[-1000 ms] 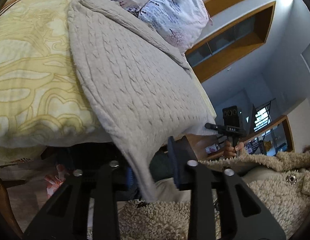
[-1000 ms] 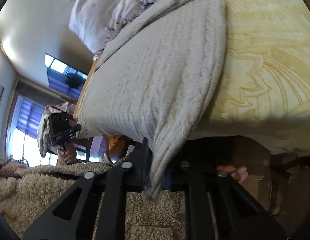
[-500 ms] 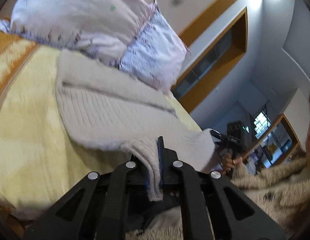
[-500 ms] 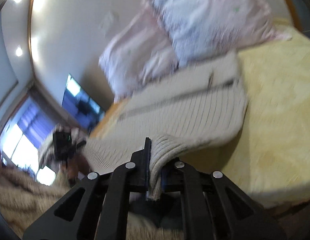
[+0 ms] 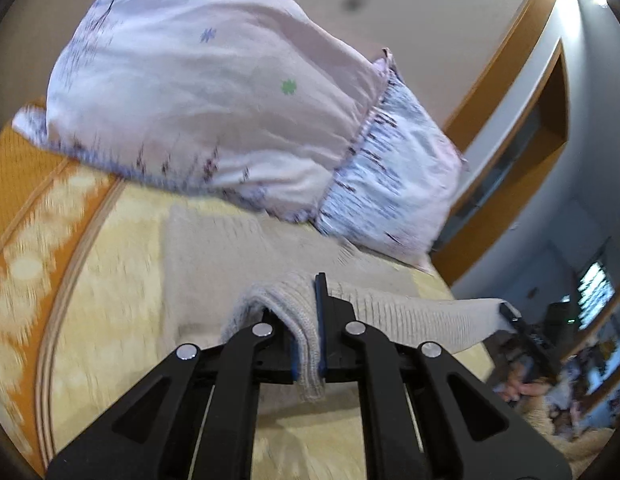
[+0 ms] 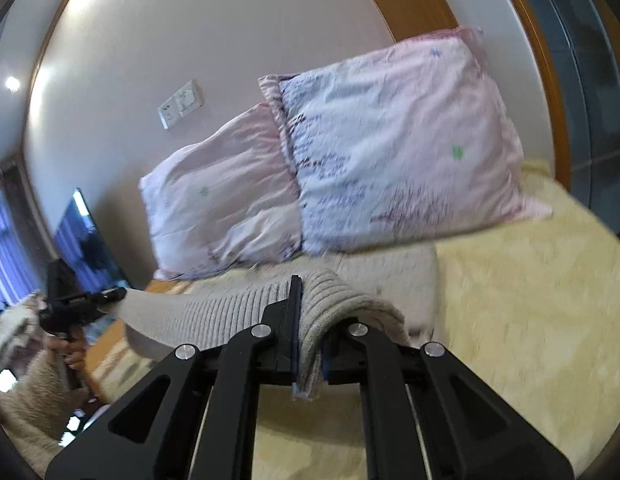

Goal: Fold small clothes

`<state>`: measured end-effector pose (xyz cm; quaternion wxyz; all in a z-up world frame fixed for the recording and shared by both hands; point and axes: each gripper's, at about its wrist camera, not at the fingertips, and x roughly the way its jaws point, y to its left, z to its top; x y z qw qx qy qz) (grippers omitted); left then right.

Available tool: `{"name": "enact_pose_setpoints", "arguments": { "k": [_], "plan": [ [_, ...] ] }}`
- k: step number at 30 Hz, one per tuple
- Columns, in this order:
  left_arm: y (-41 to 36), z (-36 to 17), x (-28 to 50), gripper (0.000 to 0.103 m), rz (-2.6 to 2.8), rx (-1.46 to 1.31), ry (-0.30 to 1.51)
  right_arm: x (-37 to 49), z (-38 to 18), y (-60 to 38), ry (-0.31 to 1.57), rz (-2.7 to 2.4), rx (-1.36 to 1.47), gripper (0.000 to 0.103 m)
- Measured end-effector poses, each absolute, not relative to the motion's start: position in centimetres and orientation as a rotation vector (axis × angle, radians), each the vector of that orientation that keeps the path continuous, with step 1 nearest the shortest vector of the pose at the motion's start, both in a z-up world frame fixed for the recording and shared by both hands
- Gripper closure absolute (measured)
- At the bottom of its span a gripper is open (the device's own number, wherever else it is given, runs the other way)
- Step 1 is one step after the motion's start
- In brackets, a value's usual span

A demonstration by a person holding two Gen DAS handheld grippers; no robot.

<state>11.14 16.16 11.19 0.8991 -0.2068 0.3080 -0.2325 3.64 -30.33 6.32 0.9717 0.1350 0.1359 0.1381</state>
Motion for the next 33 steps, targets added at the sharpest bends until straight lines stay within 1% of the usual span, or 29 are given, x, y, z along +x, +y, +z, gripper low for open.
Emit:
{"name": "enact_pose_setpoints", "arguments": {
  "k": [4,12,15,18,25,26,28,29,30,31,32,33],
  "plan": [
    [15.2,11.8,14.3,0.097,-0.436,-0.403,0.636,6.8,7.0,-29.5,0.276,0.207,0.209,0.095],
    [14.4,11.5,20.3,0.097,-0.388,-0.403,0.669,12.6,7.4,-30.0,0.317,0.156,0.237,0.095],
    [14.1,10.2,23.2,0.097,-0.367,-0.416,0.699,15.7,6.3,-30.5,0.369,0.123,0.283,0.095],
    [13.8,7.7,25.8,0.097,-0.341,-0.438,0.763,18.1,4.4,-31.1,0.437,0.091,0.325,0.095],
    [14.2,3.3,28.6,0.097,-0.310,-0.522,0.864,21.4,1.2,-31.8,0.564,0.035,0.404,0.095],
    [14.2,2.9,28.9,0.096,-0.308,-0.535,0.874,21.9,1.0,-31.9,0.581,0.021,0.416,0.094],
    [14.3,2.3,29.5,0.096,-0.303,-0.565,0.894,23.0,0.6,-32.4,0.620,0.001,0.469,0.081],
    [14.3,2.2,29.6,0.094,-0.301,-0.580,0.896,23.5,0.5,-32.7,0.634,-0.003,0.496,0.054],
    [14.4,2.2,29.7,0.093,-0.304,-0.599,0.896,23.8,0.5,-32.9,0.637,-0.007,0.520,0.031],
    [14.5,2.3,29.8,0.086,-0.315,-0.627,0.893,23.7,0.8,-33.1,0.613,0.001,0.549,0.028],
    [14.8,2.5,29.7,0.072,-0.316,-0.641,0.886,23.4,1.1,-33.2,0.588,0.009,0.558,0.027],
    [15.1,2.9,29.5,0.064,-0.310,-0.652,0.871,23.0,1.4,-33.3,0.570,0.018,0.554,0.027]
  ]
}}
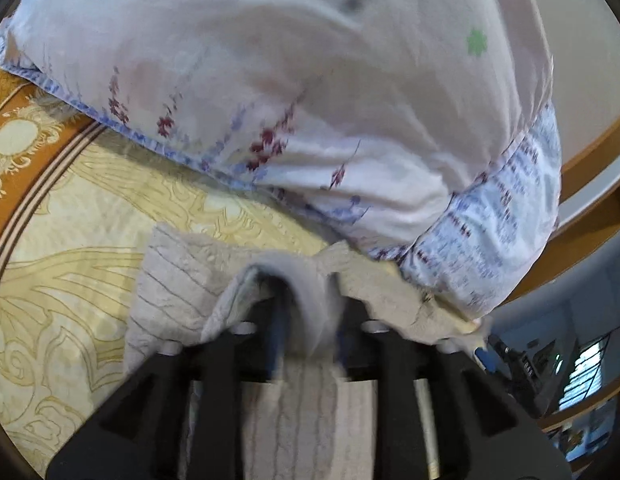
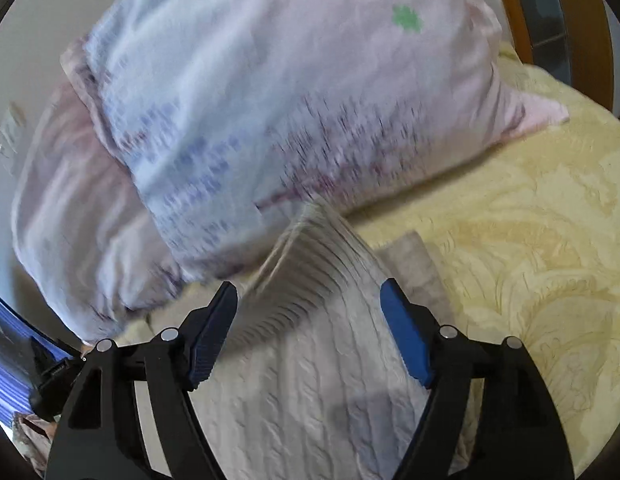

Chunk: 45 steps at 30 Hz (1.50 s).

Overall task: Fold small clothes
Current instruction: 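Pinch the folded edge with both tools and straighten it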

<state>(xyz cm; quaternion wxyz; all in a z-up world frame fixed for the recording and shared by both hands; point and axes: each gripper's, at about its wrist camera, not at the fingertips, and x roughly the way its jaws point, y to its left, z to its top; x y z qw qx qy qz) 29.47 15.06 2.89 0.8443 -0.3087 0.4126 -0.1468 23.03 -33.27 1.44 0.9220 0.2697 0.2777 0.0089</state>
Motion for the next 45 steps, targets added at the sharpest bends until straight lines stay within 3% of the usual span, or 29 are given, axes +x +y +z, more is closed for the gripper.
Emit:
{"name": "enact_pose_setpoints", "arguments": {
  "k": [1,4,11,17,19,21,27,28,29,31,39,45],
  "plan": [
    [15.6,3.6,29.0,0.055,-0.293,-0.659,0.841,22.4,1.9,-33.3,0.553,0.025,0.541,0.027],
    [16.5,5.0,27.7,0.054,-0.306,-0.638,0.810,20.1,2.4,-34.0,0.521,0.022,0.514,0.028],
    [16.8,5.1,23.6,0.062,-0.306,-0.460,0.860,16.4,0.7,-36.5,0.591,-0.021,0.451,0.058],
    [16.5,3.2,21.7,0.062,-0.279,-0.370,0.917,15.2,-0.7,-35.7,0.639,0.003,0.387,0.063],
    [16.4,2.6,21.4,0.064,-0.269,-0.368,0.931,15.4,-0.9,-35.6,0.652,0.008,0.381,0.068],
    [16.4,2.2,21.3,0.068,-0.267,-0.368,0.940,15.4,-1.2,-35.5,0.666,0.022,0.384,0.080],
    [15.7,1.8,21.1,0.074,-0.273,-0.345,0.950,15.4,-1.4,-34.7,0.685,0.048,0.373,0.082],
    [15.7,1.7,21.1,0.077,-0.274,-0.346,0.952,15.5,-1.5,-34.5,0.688,0.049,0.368,0.083],
    [15.8,1.7,21.1,0.083,-0.275,-0.350,0.957,15.5,-1.6,-34.3,0.691,0.049,0.361,0.090],
    [16.0,1.4,21.2,0.094,-0.279,-0.368,0.964,15.4,-1.6,-34.0,0.689,0.054,0.350,0.091],
    [17.6,2.7,20.2,0.096,-0.326,-0.429,0.932,13.3,0.1,-34.5,0.622,0.053,0.405,0.092],
    [18.2,1.9,19.3,0.096,-0.335,-0.406,0.952,13.0,-1.1,-34.5,0.675,-0.007,0.399,0.092]
  ]
}}
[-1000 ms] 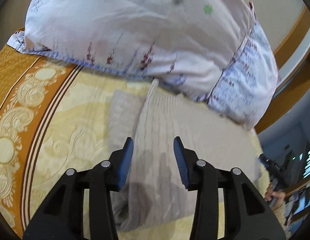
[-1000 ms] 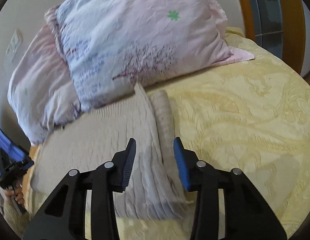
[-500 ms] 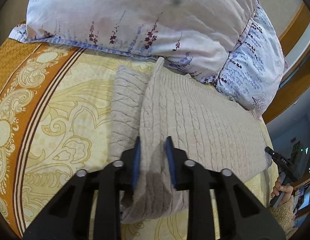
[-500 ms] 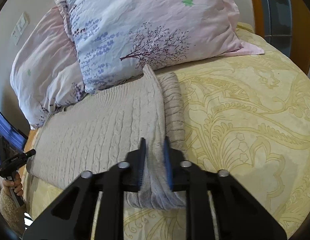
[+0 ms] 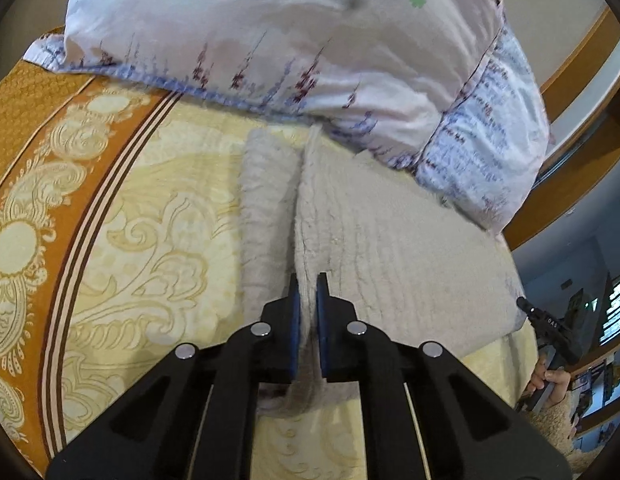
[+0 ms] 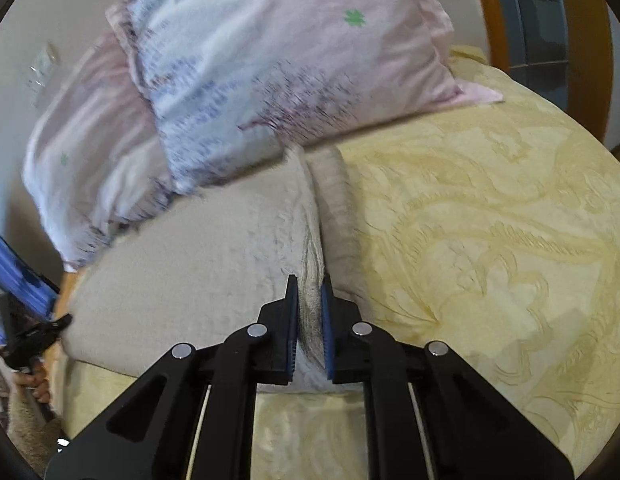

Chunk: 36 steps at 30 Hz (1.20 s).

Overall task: Fold small clothes
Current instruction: 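Pinch the folded edge with both tools and straighten it, then open both tools and withdraw from the folded sweater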

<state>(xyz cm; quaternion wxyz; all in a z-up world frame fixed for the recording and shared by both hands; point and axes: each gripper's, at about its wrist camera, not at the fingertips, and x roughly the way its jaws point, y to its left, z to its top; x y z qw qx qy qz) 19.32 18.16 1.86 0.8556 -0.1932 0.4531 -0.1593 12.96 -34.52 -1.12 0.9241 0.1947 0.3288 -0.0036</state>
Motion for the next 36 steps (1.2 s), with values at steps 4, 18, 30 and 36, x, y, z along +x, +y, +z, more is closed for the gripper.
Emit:
{"name": "enact_pose_setpoints", "arguments": {
  "k": [4,18,30,36],
  "plan": [
    [18.3,0.6,19.9,0.092,-0.321,-0.446,0.974,14.1,-2.0,-34.0,0.718,-0.068,0.362,0.092],
    [15.0,4.4,20.0,0.059,-0.362,-0.349,0.870,16.6,0.8,-29.3,0.641,-0.028,0.193,0.058],
    [16.6,3.1,20.6,0.052,-0.321,-0.443,0.882,18.2,-0.9,-28.2,0.736,-0.057,0.193,0.035],
    [19.8,2.9,21.9,0.049,-0.240,-0.537,0.906,18.7,-0.3,-25.3,0.710,-0.035,0.115,0.030]
  ]
}}
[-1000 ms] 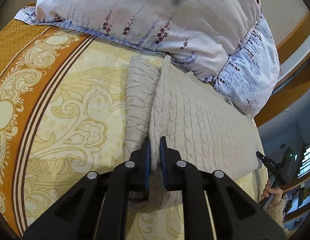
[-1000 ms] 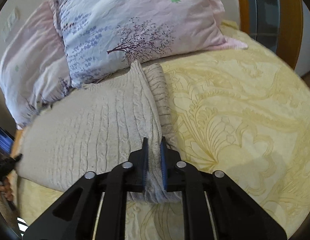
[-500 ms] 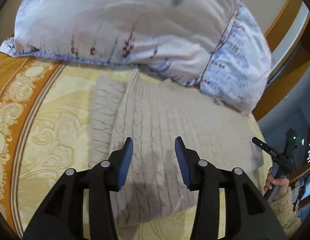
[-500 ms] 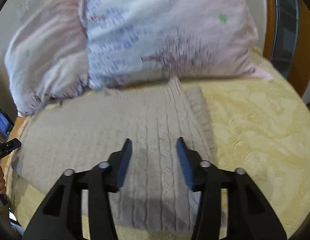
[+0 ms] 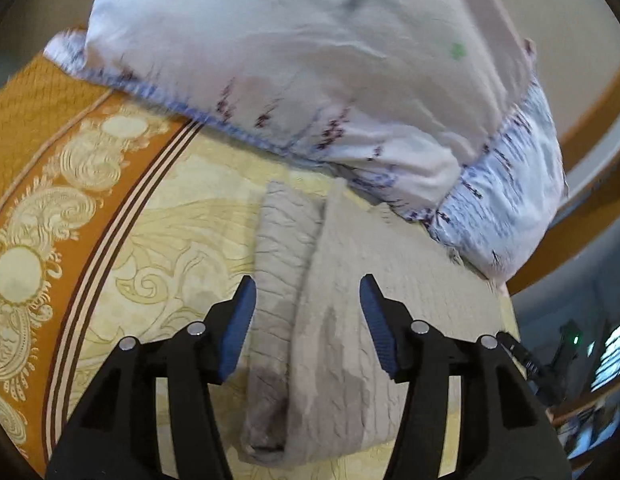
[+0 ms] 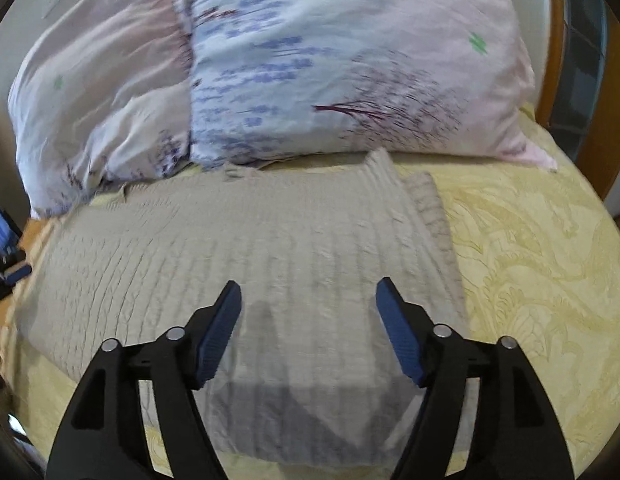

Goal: Fold small clothes

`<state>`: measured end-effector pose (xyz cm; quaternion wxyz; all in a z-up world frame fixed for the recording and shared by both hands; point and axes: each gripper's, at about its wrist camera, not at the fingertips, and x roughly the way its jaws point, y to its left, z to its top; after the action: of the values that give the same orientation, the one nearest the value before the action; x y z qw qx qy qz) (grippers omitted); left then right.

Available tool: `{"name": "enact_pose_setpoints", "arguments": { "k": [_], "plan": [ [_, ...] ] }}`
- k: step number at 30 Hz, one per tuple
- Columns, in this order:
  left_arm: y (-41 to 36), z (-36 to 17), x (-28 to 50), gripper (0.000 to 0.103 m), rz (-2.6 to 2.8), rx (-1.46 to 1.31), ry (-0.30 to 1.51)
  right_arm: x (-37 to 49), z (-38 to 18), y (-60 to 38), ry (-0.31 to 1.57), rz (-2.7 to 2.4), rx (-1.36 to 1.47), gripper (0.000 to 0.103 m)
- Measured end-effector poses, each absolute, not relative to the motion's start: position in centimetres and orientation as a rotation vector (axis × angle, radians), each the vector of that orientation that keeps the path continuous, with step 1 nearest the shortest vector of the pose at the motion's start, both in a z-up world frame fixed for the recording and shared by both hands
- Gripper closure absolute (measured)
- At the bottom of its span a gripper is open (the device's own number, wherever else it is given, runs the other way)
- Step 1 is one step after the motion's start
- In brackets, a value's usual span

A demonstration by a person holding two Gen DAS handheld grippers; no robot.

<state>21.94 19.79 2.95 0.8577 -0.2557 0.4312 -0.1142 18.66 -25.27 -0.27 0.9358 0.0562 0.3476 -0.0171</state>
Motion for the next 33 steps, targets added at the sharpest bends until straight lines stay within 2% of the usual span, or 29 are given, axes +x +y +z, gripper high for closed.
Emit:
{"name": "enact_pose_setpoints", "arguments": {
  "k": [6,18,24,29,33],
  "plan": [
    [20.2,0.8,23.7,0.049,-0.223,-0.628,0.977,19.7,-0.7,-22.2,0.721,0.010,0.055,0.030],
    [19.1,0.4,24.7,0.048,-0.250,-0.675,0.951,20.0,-1.3,-21.1,0.713,0.021,0.026,0.028],
    [18.2,0.4,25.0,0.054,-0.241,-0.669,0.963,19.9,-1.6,-20.7,0.701,0.011,0.002,0.027],
    [17.5,0.3,25.2,0.067,-0.235,-0.671,0.985,20.1,-1.7,-20.7,0.701,0.017,0.004,0.026],
    [16.8,0.2,25.2,0.072,-0.263,-0.699,1.011,19.9,-1.7,-20.8,0.697,0.018,0.004,0.026]
  ]
}}
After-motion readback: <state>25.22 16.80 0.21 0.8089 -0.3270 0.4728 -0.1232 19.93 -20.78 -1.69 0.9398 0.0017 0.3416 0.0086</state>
